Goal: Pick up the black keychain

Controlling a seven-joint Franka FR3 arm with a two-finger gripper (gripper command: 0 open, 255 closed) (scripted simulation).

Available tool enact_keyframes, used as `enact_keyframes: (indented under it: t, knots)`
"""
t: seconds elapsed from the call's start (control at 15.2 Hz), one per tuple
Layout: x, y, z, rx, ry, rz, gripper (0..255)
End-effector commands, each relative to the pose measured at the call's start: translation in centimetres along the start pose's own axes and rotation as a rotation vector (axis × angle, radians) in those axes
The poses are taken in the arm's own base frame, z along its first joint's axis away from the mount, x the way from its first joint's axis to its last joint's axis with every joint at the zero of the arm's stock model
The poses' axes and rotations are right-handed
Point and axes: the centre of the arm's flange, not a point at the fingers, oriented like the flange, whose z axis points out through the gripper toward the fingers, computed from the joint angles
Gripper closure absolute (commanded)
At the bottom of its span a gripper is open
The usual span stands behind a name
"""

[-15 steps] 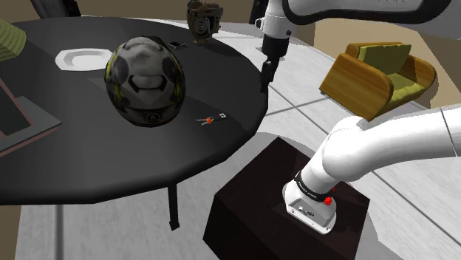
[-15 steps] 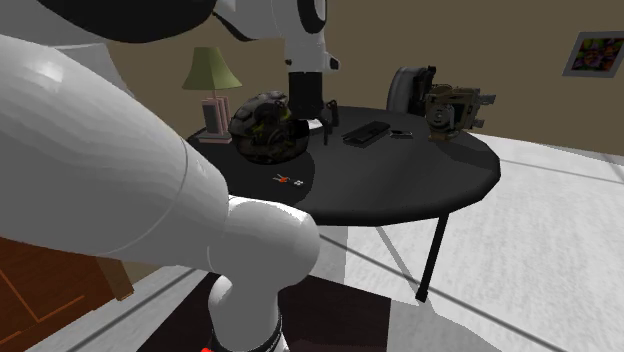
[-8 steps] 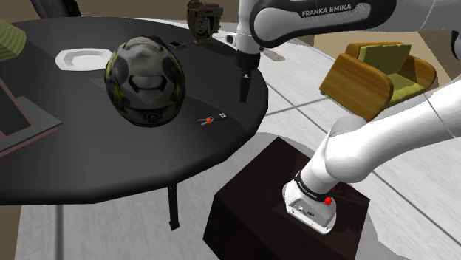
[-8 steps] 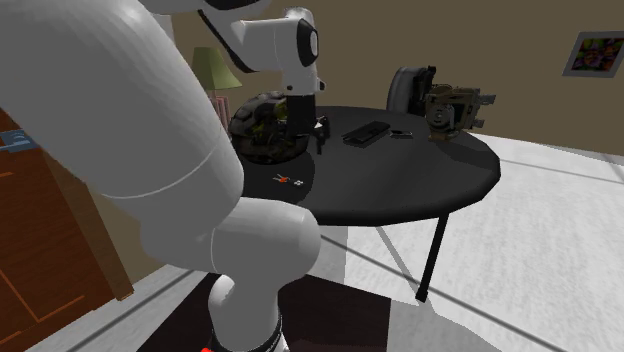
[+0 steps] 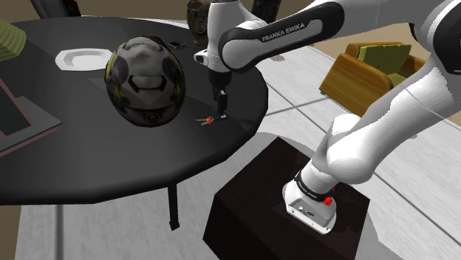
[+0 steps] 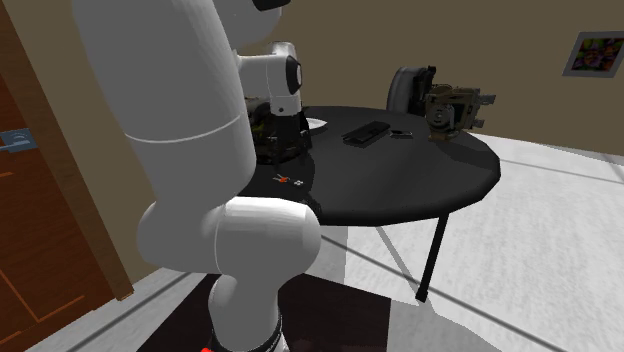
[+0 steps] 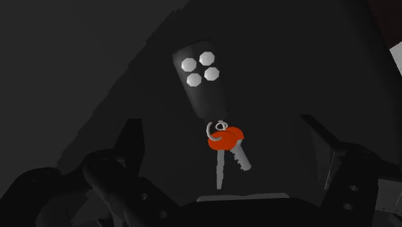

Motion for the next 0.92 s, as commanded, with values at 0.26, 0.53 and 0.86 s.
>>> enact_keyframes:
  t: [0.26, 0.53, 0.86]
  knots:
    - [1.1, 0.0, 3.2, -0.005, 0.004, -0.039, 0]
    - [1.2, -0.1, 4.6, -0.005, 0.004, -0.039, 0]
    - [1.2, -0.1, 4.6, -0.005, 0.004, -0.039, 255]
